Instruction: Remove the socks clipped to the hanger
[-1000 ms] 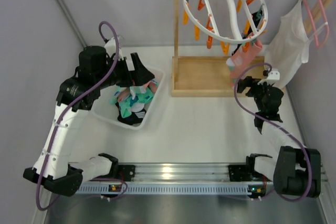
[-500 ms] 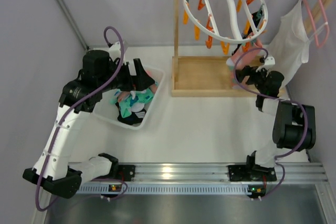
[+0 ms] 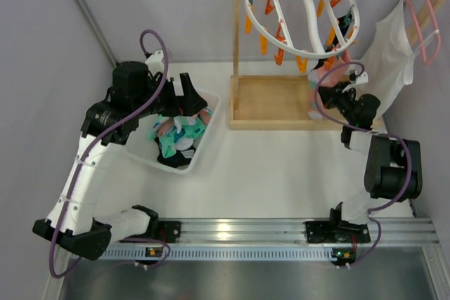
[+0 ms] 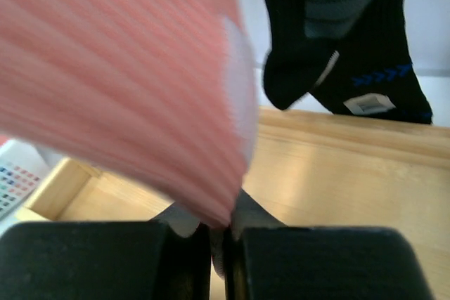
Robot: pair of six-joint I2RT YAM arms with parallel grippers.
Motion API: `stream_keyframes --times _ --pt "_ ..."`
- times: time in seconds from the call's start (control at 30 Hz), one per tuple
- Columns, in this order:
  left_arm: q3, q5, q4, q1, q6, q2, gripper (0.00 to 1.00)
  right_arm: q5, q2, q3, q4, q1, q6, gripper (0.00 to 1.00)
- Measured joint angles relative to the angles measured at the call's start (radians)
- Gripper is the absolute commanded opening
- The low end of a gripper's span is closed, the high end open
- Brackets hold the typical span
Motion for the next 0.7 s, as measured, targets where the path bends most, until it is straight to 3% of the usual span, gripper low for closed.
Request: stream_keyframes --times 0.37,0.57,0.7 --pt "0.114 -0.002 -0.001 0.000 -0.061 0.009 0.99 0.112 -0.400 -0.084 -0.166 0.091 0.042 0.00" --pt "0.197 -0.011 0.000 -0.042 -0.113 0.019 0.99 0.270 -0.638 -0.130 -0.451 0.220 0.032 0.00" --pt "0.271 -0.091 0.000 -0.166 -0.135 0.046 0.99 0.381 -0.804 -0.181 -0.617 0.335 0.035 0.00"
